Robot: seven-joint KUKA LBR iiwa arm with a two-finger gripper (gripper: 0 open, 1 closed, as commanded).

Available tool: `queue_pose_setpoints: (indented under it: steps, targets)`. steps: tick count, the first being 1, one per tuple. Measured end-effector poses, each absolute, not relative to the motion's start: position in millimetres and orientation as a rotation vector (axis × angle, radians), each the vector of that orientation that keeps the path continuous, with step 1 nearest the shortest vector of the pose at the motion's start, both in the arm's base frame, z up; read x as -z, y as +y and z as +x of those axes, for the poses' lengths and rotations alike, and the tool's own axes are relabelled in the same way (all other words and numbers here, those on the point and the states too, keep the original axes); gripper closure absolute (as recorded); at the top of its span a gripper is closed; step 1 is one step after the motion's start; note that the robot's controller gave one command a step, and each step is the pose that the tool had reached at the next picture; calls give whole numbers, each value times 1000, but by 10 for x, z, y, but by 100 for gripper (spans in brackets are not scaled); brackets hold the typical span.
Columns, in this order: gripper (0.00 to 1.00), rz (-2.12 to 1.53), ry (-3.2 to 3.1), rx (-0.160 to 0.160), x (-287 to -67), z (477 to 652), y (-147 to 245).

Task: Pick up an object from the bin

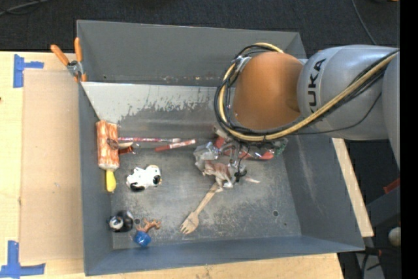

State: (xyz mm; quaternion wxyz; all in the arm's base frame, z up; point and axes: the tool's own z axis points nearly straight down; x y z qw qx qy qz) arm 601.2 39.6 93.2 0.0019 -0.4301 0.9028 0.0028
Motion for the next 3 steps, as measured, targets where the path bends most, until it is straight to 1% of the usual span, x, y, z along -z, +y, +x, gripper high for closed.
queue_pose_setpoints:
  steps: [1,2,3]
  targets:
    - [100,-1379,2820,-11,-789,6027,306]
    - [100,-1529,2747,-18,-1403,5947,335]
    - [100,-1507,2758,-18,-1797,6015,305]
